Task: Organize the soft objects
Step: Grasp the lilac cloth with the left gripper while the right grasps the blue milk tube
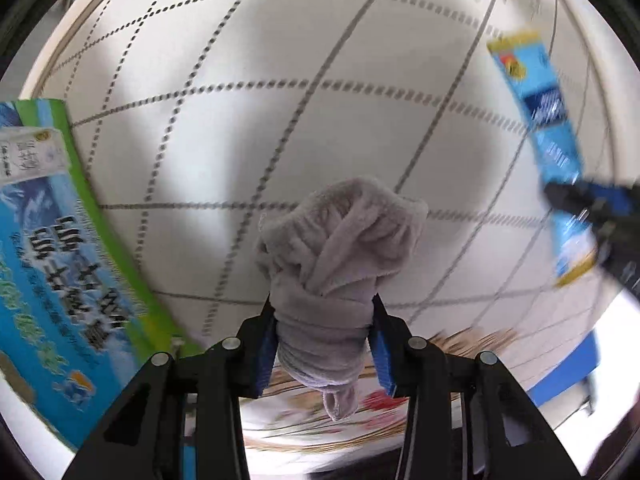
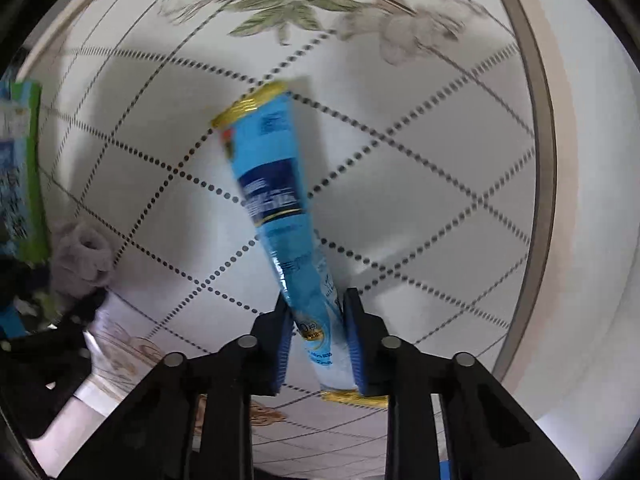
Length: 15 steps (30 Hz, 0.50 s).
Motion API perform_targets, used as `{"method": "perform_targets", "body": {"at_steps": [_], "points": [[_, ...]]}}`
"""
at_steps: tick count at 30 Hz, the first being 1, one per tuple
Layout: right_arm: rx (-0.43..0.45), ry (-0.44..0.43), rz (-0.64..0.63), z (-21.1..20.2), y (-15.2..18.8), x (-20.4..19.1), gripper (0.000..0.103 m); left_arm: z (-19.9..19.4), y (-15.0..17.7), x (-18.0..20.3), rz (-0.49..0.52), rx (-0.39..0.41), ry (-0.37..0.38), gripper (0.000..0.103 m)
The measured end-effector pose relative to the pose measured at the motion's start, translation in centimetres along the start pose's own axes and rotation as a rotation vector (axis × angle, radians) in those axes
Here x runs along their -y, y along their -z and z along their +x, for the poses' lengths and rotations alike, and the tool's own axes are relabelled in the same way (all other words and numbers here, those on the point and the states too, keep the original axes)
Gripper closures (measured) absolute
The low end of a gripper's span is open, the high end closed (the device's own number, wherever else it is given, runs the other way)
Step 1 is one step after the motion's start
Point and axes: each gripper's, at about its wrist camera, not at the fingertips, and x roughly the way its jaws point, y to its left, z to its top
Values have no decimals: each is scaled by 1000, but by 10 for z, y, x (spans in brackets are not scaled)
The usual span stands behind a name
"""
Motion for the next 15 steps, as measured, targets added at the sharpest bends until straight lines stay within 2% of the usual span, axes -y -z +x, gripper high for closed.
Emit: {"method": "perform_targets", "body": {"at_steps": [3,5,7,9,12,14,15], "points": [[-3,-27,22,1,6,7,77,1,-11,7,-34,12,23,65],[-26,-43,27,6,13,10,70,-2,-16,5,-49,11,21,63],[-25,-55,33,8,18,12,55,-2,-16,4,-52,8,25,63],[-15,-54,47,8,23,11,48,-1,-16,7,-56,12,27,63],[6,-61,76,10,27,16,48,-2,-12,2,-62,26,15,63],[21,-64,99,12,30,22,48,0,5,0,-64,44,0,66],[33,-59,108,11,31,27,51,-1,8,0,-68,53,-3,67]]}}
